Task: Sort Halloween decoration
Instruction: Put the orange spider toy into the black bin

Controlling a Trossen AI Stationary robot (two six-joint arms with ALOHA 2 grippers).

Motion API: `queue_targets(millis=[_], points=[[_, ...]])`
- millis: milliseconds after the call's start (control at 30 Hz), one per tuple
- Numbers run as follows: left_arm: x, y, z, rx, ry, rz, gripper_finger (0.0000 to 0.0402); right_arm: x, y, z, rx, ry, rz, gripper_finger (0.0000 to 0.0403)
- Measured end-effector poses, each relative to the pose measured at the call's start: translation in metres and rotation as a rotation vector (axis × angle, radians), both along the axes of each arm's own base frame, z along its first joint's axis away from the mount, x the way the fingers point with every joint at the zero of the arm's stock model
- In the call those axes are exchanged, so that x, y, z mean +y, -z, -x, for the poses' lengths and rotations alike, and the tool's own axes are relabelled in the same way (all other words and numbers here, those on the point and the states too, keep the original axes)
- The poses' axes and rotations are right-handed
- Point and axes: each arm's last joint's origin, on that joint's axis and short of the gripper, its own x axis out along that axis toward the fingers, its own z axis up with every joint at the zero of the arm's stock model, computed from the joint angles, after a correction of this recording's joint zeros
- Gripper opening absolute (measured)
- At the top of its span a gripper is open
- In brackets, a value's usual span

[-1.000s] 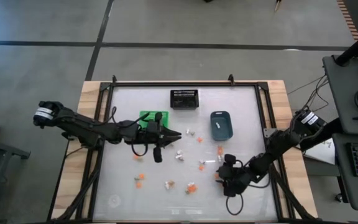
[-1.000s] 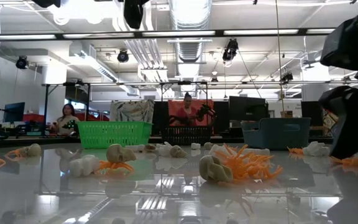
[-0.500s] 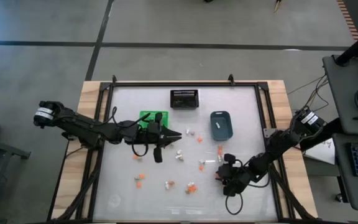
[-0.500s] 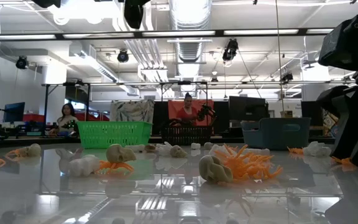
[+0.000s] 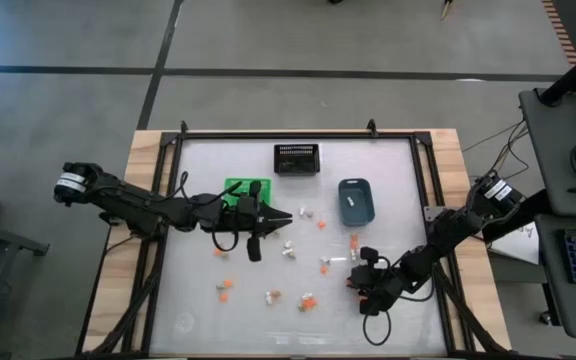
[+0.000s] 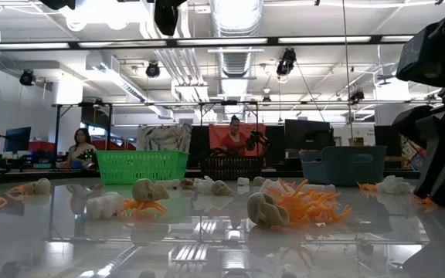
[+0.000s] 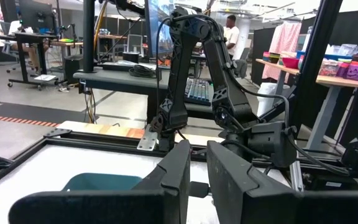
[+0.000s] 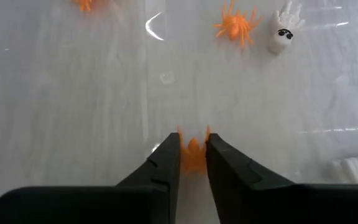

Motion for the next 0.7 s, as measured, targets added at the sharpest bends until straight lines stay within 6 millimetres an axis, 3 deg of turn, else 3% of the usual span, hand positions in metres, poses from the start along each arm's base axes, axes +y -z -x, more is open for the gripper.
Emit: queue_targets(millis=[700], points=[[0.0,0.0,0.0,0.001,-0.001,-0.018,0.0038,0.004,-0.015,-0.005,-0.049,-0.007,-0.02,0.0047]])
